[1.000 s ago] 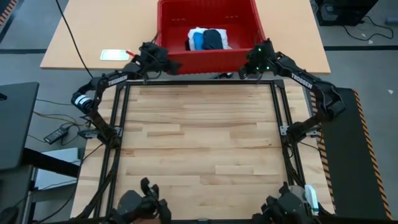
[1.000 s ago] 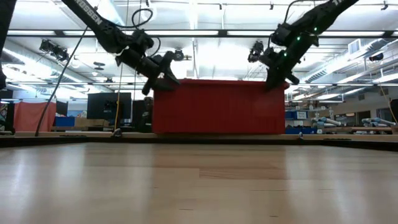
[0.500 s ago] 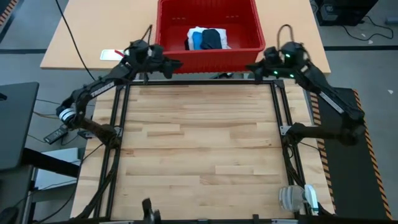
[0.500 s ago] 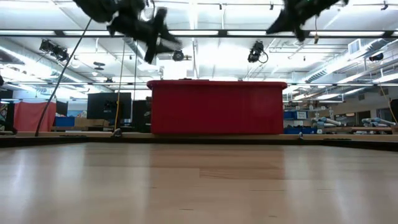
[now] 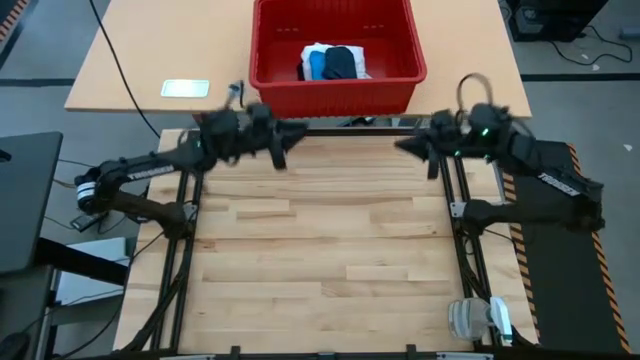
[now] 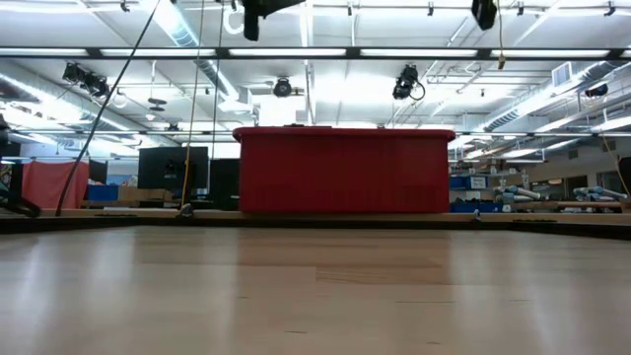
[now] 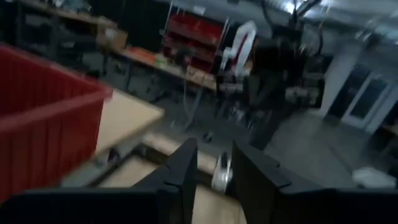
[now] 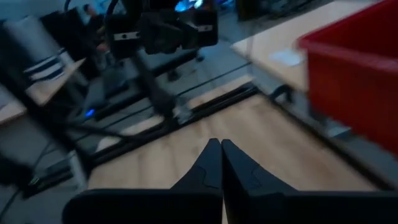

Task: Fold laundry
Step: Return to Home Position

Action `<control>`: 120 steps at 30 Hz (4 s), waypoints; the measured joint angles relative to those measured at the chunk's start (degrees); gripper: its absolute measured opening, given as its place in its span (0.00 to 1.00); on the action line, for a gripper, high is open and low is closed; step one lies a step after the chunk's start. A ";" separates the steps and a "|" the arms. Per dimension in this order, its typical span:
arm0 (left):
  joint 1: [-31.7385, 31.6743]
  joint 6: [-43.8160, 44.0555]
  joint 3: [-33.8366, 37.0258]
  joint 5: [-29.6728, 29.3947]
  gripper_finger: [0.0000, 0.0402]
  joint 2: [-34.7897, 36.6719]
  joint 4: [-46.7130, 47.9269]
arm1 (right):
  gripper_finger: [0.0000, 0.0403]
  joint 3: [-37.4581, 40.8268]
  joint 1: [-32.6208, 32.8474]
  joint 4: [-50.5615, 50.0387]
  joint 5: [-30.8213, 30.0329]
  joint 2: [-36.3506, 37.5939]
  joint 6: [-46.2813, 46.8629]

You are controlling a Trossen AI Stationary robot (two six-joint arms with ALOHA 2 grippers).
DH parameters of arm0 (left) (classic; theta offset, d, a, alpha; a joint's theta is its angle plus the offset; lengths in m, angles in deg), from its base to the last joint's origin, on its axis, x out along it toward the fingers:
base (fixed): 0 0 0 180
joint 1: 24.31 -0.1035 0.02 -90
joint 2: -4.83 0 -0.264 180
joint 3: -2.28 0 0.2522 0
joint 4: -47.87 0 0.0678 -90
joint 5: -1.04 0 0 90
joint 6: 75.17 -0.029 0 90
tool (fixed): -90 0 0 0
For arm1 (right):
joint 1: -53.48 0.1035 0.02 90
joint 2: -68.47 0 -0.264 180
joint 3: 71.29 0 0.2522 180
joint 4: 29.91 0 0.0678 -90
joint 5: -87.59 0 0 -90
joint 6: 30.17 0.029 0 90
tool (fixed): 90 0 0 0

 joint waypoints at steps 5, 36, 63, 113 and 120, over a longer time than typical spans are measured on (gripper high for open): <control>9.10 0.59 11.56 -15.13 0.18 12.13 4.63 | 0.00 5.41 10.72 2.66 -8.07 0.02 1.83; 10.99 -10.09 31.16 -12.67 0.01 43.83 15.89 | 0.01 25.13 17.88 12.80 -19.96 25.46 -12.34; 11.36 -11.23 54.04 -7.45 0.00 58.34 7.66 | 0.01 48.22 16.07 19.47 -21.44 41.92 -1.62; 17.94 -9.95 61.78 -6.25 0.03 68.05 9.90 | 0.04 61.93 14.28 28.71 -20.20 47.15 -0.93; 17.94 -9.29 61.80 -6.26 0.04 67.60 10.14 | 0.01 61.93 14.23 28.69 -20.15 47.15 -2.30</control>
